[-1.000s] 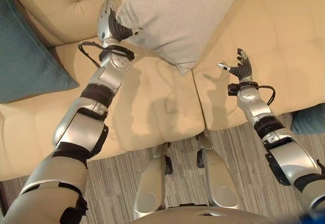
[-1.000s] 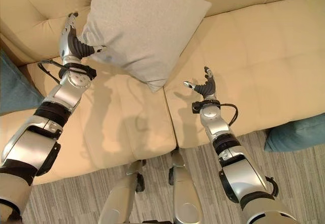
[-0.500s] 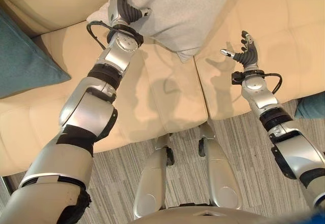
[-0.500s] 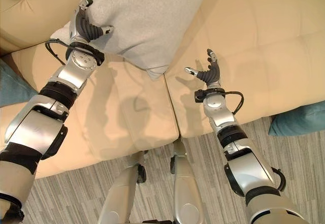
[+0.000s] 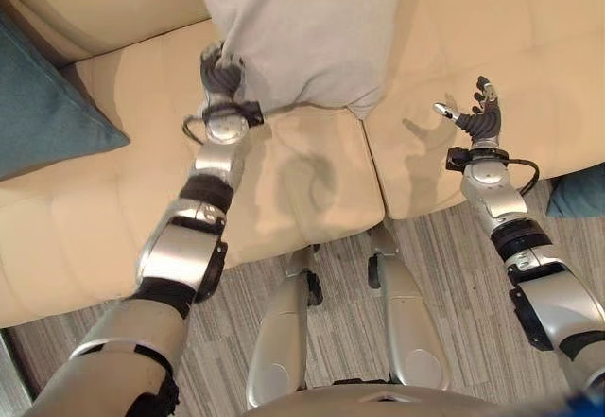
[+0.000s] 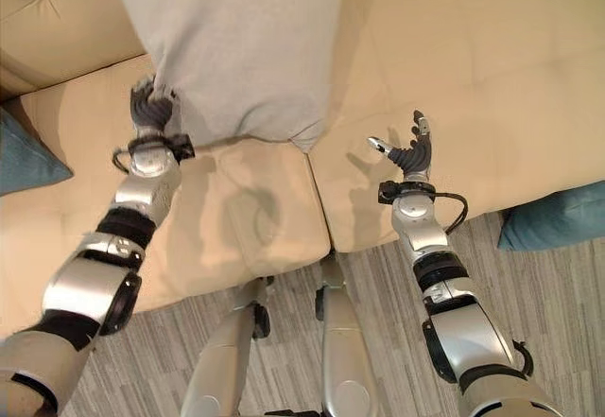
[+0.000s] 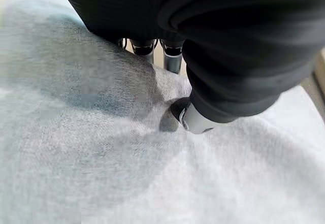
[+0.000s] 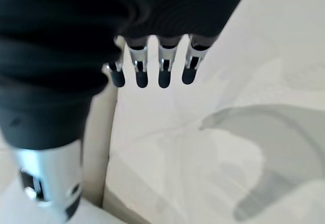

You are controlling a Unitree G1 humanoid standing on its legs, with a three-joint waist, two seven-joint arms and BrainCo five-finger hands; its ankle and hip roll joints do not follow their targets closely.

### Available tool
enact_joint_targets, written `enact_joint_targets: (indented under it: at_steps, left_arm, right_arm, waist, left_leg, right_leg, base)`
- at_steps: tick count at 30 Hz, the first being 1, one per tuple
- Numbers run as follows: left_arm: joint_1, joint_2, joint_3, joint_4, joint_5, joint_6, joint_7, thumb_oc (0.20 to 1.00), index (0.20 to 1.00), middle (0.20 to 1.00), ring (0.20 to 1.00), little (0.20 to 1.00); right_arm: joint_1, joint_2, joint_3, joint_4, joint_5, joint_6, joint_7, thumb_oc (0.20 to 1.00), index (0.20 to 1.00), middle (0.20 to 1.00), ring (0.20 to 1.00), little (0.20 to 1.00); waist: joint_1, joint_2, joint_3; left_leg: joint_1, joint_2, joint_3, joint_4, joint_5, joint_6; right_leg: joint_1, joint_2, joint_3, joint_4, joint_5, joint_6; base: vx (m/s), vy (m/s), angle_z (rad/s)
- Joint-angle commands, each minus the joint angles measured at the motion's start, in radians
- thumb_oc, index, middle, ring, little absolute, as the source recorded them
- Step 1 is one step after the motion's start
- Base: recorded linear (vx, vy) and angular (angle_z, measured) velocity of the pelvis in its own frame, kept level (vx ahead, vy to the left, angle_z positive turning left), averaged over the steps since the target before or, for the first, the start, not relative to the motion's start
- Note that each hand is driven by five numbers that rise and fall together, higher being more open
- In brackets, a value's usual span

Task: Pick up all the scattered cushions and arrange them neatly on the sofa.

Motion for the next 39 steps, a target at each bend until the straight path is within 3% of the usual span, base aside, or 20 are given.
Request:
enact_joint_targets:
  at_steps: [1,7,8,9,10,16,21,22,27,29,33,34,35,36,39]
  left_arm:
    - [-0.028,-0.059,-0.111,0.060,-0.025,-0.013,-0.005,0.200,0.200,0.200,0.200,0.200]
    - [0.005,-0.076,-0.154,0.068,0.050,0.024,-0.014,0.200,0.200,0.200,0.200,0.200]
    - [-0.005,-0.056,-0.159,0.077,0.074,0.036,-0.015,0.369,0.369,0.369,0.369,0.369]
    - [-0.015,-0.042,-0.160,0.084,0.086,0.040,-0.016,0.765,0.765,0.765,0.765,0.765]
    - [-0.027,-0.027,-0.159,0.091,0.092,0.046,-0.018,1.000,1.000,1.000,1.000,1.000]
    - [-0.127,0.090,-0.162,0.125,0.097,0.051,-0.037,1.000,1.000,1.000,1.000,1.000]
    - [-0.196,0.168,-0.191,0.078,0.047,0.024,-0.085,1.000,1.000,1.000,1.000,1.000]
    - [-0.202,0.175,-0.201,0.043,0.034,0.011,-0.091,1.000,1.000,1.000,1.000,1.000]
    - [-0.181,0.148,-0.218,-0.172,0.008,-0.039,-0.090,1.000,1.000,1.000,1.000,1.000]
    - [-0.200,0.109,-0.239,-0.255,0.000,-0.060,-0.085,1.000,1.000,1.000,1.000,1.000]
    - [-0.239,0.001,-0.259,-0.234,-0.050,-0.070,-0.075,1.000,1.000,1.000,1.000,1.000]
    - [-0.237,-0.017,-0.260,-0.230,-0.056,-0.071,-0.073,0.708,0.708,0.708,0.708,0.708]
    - [-0.231,-0.038,-0.259,-0.230,-0.064,-0.075,-0.070,0.310,0.310,0.310,0.310,0.310]
    - [-0.228,-0.051,-0.257,-0.230,-0.072,-0.077,-0.068,0.200,0.200,0.200,0.200,0.200]
    - [-0.196,-0.085,-0.257,-0.249,-0.062,-0.080,-0.063,0.200,0.200,0.200,0.200,0.200]
  right_arm:
    - [-0.011,0.020,-0.044,-0.023,0.001,-0.074,-0.037,1.000,1.000,1.000,1.000,1.000]
    - [-0.007,0.017,-0.036,-0.041,-0.028,-0.066,-0.043,1.000,1.000,1.000,1.000,1.000]
    - [-0.023,0.003,-0.022,-0.036,-0.045,-0.056,-0.038,1.000,1.000,1.000,1.000,1.000]
    - [-0.039,-0.010,-0.011,-0.032,-0.055,-0.047,-0.033,1.000,1.000,1.000,1.000,1.000]
    - [-0.058,-0.023,0.000,-0.026,-0.066,-0.040,-0.028,1.000,1.000,1.000,1.000,1.000]
    - [-0.213,-0.131,0.104,0.072,-0.114,0.013,0.003,1.000,1.000,1.000,1.000,1.000]
    - [-0.401,-0.226,0.244,0.228,-0.021,0.060,0.111,1.000,1.000,1.000,1.000,1.000]
    - [-0.435,-0.238,0.273,0.239,-0.006,0.067,0.130,1.000,1.000,1.000,1.000,1.000]
    - [-0.486,-0.258,0.263,0.232,0.104,0.047,0.152,1.000,1.000,1.000,1.000,1.000]
    - [-0.514,-0.227,0.280,0.224,0.127,0.034,0.160,1.000,1.000,1.000,1.000,1.000]
    - [-0.540,-0.112,0.279,0.184,0.138,0.003,0.146,1.000,1.000,1.000,1.000,1.000]
    - [-0.543,-0.094,0.278,0.172,0.134,-0.003,0.139,1.000,1.000,1.000,1.000,1.000]
    - [-0.540,-0.070,0.271,0.151,0.132,-0.013,0.130,0.677,0.677,0.677,0.677,0.677]
    - [-0.543,-0.055,0.267,0.136,0.126,-0.024,0.125,0.200,0.200,0.200,0.200,0.200]
    - [-0.521,-0.010,0.219,0.031,0.083,-0.062,0.084,0.200,0.200,0.200,0.200,0.200]
  waist:
    - [0.000,-0.008,-0.006]
    - [0.005,-0.020,0.000]
    - [0.008,-0.023,-0.004]
    - [0.010,-0.024,-0.005]
    - [0.013,-0.025,-0.007]
    - [0.029,-0.025,-0.011]
    - [0.068,-0.010,0.022]
    - [0.079,-0.005,0.023]
    - [0.109,0.019,0.054]
    - [0.118,0.032,0.063]
    - [0.119,0.045,0.074]
    - [0.119,0.046,0.074]
    - [0.118,0.048,0.072]
    - [0.118,0.049,0.071]
    - [0.111,0.047,0.063]
  left_leg:
    - [-0.020,-0.018,-0.006,0.061,-0.086,-0.050]
    - [-0.033,-0.013,-0.014,0.070,-0.085,-0.050]
    - [-0.038,-0.011,-0.016,0.070,-0.083,-0.051]
    - [-0.042,-0.009,-0.017,0.071,-0.081,-0.052]
    - [-0.045,-0.008,-0.016,0.070,-0.080,-0.053]
    - [-0.059,-0.008,-0.020,0.075,-0.073,-0.056]
    - [-0.107,-0.004,-0.027,0.099,-0.063,-0.063]
    - [-0.112,-0.001,-0.037,0.099,-0.084,-0.073]
    - [-0.189,0.000,-0.046,0.115,-0.075,-0.084]
    - [-0.246,0.000,-0.052,0.124,-0.069,-0.088]
    - [-0.280,-0.003,-0.055,0.124,-0.058,-0.088]
    - [-0.280,-0.003,-0.056,0.123,-0.059,-0.087]
    - [-0.278,-0.004,-0.056,0.120,-0.059,-0.085]
    - [-0.280,-0.005,-0.056,0.119,-0.059,-0.084]
    - [-0.274,-0.009,-0.052,0.116,-0.061,-0.084]
  right_leg:
    - [-0.003,-0.006,0.014,0.090,-0.152,0.065]
    - [-0.011,-0.004,0.008,0.095,-0.152,0.063]
    - [-0.017,-0.003,0.008,0.097,-0.152,0.063]
    - [-0.021,-0.003,0.007,0.098,-0.153,0.062]
    - [-0.024,-0.003,0.006,0.099,-0.152,0.062]
    - [-0.032,-0.003,0.002,0.099,-0.150,0.062]
    - [-0.072,-0.009,-0.012,0.128,-0.156,0.061]
    - [-0.076,-0.006,-0.010,0.134,-0.185,0.067]
    - [-0.153,-0.010,-0.025,0.164,-0.199,0.068]
    - [-0.209,-0.013,-0.031,0.181,-0.202,0.070]
    - [-0.245,-0.014,-0.032,0.189,-0.205,0.071]
    - [-0.248,-0.014,-0.032,0.191,-0.205,0.071]
    - [-0.248,-0.014,-0.031,0.191,-0.206,0.070]
    - [-0.251,-0.012,-0.031,0.192,-0.207,0.070]
    - [-0.249,-0.012,-0.027,0.193,-0.204,0.069]
  base:
    - [0.00,-0.033,0.13]
    - [0.00,-0.041,0.05]
    - [0.00,-0.051,0.00]
    - [0.01,-0.048,-0.01]
    - [0.00,-0.036,0.00]
    - [0.00,-0.030,0.00]
    - [0.00,-0.070,0.12]
    - [0.08,-0.087,0.08]
    - [0.02,-0.079,0.26]
    - [0.00,-0.083,0.25]
    - [-0.01,-0.019,0.05]
    - [0.00,0.000,0.00]
    - [0.00,0.000,0.00]
    - [0.00,0.000,0.00]
    - [-0.03,0.006,0.00]
